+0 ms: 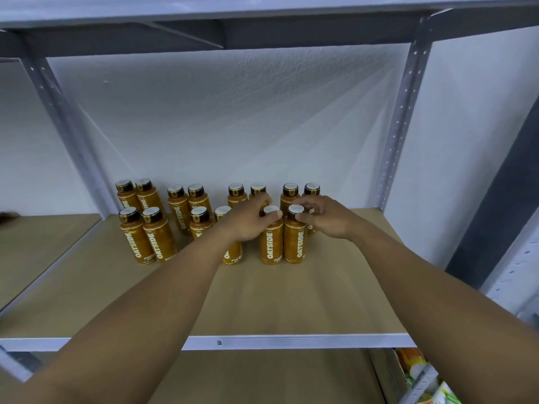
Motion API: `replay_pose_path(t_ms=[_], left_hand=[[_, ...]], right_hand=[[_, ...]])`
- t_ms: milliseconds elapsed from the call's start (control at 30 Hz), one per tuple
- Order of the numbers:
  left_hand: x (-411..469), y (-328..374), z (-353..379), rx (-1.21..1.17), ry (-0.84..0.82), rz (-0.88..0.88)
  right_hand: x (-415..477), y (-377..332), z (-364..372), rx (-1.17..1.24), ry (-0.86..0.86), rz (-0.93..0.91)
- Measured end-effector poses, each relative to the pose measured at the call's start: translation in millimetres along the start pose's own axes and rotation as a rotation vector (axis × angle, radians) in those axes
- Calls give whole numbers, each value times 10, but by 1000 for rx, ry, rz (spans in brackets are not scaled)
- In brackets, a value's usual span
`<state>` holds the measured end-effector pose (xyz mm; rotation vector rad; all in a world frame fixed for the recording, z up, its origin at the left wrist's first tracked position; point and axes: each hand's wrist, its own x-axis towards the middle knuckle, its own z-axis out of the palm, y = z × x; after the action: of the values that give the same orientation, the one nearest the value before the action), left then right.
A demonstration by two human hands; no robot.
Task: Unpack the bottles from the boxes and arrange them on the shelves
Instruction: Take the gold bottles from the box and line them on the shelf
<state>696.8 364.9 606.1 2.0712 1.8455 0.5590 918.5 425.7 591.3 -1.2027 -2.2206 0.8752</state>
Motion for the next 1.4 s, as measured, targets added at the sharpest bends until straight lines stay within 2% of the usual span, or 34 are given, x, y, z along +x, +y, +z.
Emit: replay_pose_path(t_ms=[100, 267, 600, 1200, 1300, 1400], left_hand=[[18, 10, -72, -70, -75, -18], [62, -7, -156, 20, -169, 10], [61, -76, -85, 16, -127, 54], [-2, -65, -41, -20, -82, 47], [-88, -101, 14, -24, -26, 46], [-276, -122, 135, -39, 111, 49]], right_hand=[[-4, -21, -6, 19, -33, 29], [37, -62, -28, 46, -77, 51], [-7, -88, -37, -101, -51, -42], [-77, -36, 57, 8, 6, -11], [-126, 9, 95, -9, 53, 15], [-263, 29, 179, 19, 133, 55]])
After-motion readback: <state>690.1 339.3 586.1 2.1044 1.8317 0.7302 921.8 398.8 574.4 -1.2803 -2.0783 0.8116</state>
